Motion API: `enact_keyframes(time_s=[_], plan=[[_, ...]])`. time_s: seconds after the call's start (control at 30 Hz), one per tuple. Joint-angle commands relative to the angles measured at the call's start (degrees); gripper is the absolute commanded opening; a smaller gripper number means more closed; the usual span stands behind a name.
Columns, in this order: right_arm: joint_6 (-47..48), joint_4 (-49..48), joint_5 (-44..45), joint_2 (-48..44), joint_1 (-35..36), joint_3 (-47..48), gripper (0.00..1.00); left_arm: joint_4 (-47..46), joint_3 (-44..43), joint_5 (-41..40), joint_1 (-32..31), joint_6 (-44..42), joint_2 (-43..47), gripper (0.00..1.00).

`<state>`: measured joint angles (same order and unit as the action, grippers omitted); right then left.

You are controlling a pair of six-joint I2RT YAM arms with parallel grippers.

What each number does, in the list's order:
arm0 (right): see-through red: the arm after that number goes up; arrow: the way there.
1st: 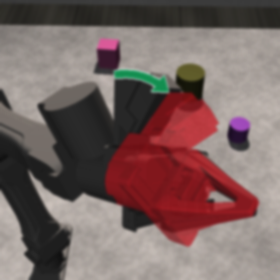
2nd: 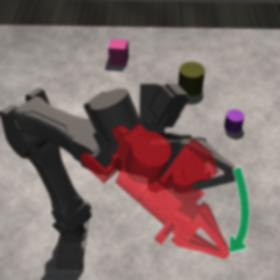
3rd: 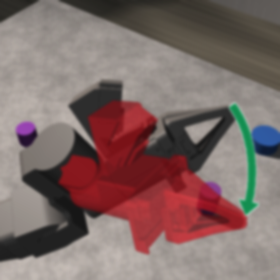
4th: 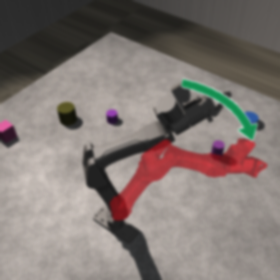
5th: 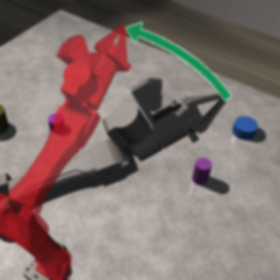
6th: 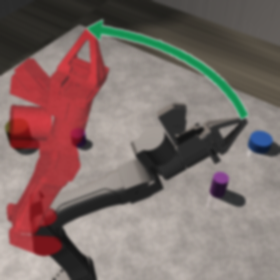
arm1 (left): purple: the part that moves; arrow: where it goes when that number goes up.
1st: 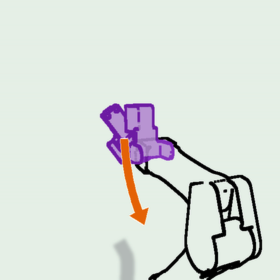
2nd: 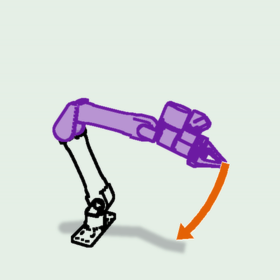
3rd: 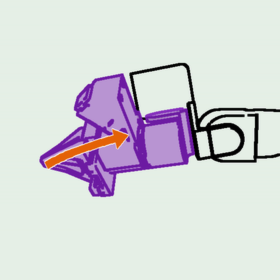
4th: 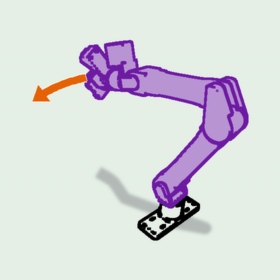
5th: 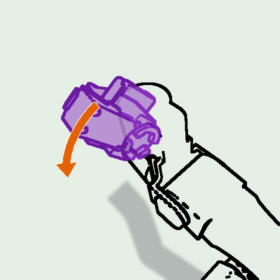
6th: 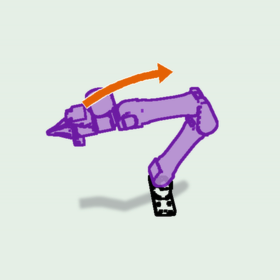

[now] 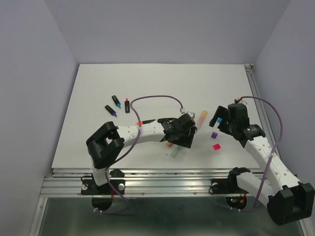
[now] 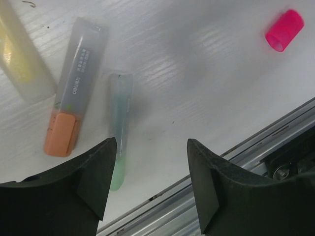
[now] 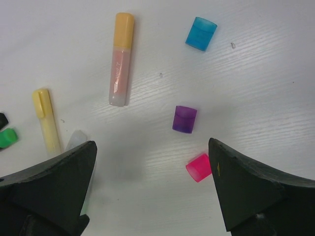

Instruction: Open the pen caps

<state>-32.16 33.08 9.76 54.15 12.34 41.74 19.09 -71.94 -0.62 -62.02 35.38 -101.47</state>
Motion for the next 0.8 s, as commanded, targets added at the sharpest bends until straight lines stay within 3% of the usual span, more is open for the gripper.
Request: enact_keyframes(time_s=[0.0,0.77], plan=[[-0.7,-0.1,1.8,-1.3,-0.6,-0.3,1.00,1.9,-5.0,-1.3,-1.3,-0.8,-1.8,0.70],[-0.7,0.0,1.2,-1.7,-0.6,-0.5,1.00,5.5,-7.9,-7.6,-2.1,0.1,-8.8,0.64]])
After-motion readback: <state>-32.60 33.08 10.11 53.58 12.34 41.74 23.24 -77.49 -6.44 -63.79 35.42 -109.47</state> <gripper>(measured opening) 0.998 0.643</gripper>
